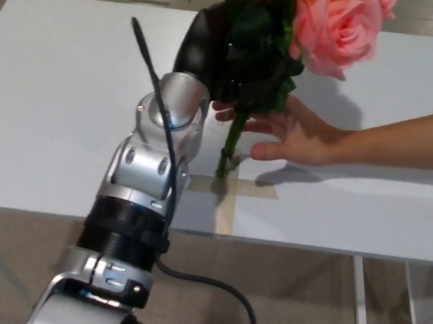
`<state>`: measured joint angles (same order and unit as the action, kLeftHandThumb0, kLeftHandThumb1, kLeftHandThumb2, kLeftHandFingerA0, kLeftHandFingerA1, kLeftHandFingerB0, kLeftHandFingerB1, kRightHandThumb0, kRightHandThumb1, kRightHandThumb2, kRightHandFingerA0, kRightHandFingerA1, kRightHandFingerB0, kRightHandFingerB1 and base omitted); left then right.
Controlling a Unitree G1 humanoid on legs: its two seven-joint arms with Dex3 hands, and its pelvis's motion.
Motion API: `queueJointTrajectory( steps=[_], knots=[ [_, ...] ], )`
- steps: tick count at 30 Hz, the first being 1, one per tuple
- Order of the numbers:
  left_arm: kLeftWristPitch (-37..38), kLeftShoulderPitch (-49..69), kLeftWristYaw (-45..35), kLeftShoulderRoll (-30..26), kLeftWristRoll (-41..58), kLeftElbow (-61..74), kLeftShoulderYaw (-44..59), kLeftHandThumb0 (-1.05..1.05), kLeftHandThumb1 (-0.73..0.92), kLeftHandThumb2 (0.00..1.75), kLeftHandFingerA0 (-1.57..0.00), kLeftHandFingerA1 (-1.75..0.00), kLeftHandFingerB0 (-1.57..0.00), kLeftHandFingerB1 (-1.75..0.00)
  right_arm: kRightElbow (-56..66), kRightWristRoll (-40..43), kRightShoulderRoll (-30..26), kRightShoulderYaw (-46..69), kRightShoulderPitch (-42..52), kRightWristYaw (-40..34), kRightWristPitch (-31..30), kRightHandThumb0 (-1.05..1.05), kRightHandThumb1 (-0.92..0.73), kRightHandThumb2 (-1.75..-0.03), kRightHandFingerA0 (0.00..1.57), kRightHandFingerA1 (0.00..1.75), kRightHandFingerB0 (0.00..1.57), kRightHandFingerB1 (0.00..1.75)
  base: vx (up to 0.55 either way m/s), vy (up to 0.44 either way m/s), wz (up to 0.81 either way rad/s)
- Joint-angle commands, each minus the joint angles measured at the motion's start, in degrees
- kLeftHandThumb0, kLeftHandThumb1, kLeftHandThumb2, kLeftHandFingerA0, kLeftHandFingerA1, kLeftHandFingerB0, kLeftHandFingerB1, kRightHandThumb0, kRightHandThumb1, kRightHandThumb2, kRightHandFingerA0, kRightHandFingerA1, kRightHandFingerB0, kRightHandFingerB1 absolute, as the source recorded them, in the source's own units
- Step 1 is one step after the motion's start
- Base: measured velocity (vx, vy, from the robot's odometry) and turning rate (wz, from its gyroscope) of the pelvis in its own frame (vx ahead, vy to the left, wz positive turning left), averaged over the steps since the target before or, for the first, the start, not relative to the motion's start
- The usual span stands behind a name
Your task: Use the left hand to pick up the rose and passes it to a human.
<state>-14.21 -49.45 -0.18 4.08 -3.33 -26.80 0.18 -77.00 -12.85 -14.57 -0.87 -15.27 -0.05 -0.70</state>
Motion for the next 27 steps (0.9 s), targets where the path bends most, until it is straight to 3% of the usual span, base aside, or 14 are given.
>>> queueJointTrajectory(
  steps=[1, 17, 27],
  knots=[
    [2.5, -1.95, 1.88, 3.11, 0.89, -2.54, -0.45, -0.15, 0.8, 0.74, -0.97, -1.38, -0.78, -1.1, -0.22, -0.19, 0.53, -0.38, 0.2, 0.62, -0.45, -0.41, -0.74, -0.62, 0.56, 0.39, 0.5, 0.37, 0.0, 0.0, 0.0],
    [3.8, -2.05, 3.01, 8.28, 1.28, -5.13, -5.21, -0.15, 0.83, 0.71, -0.95, -1.38, -0.75, -1.15, -0.2, 0.13, 0.75, -0.36, -0.26, 0.58, -0.5, -0.41, -0.74, -0.62, 0.55, 0.39, 0.49, 0.37, 0.0, 0.0, 0.0],
    [2.3, -0.95, 3.65, 7.46, 0.44, -5.06, -9.67, -0.15, 0.83, 0.72, -0.95, -1.39, -0.73, -1.18, -0.2, 0.29, 0.99, -0.17, 0.42, 0.8, -0.4, -0.41, -0.74, -0.62, 0.55, 0.39, 0.49, 0.37, 0.0, 0.0, 0.0]
  ],
)
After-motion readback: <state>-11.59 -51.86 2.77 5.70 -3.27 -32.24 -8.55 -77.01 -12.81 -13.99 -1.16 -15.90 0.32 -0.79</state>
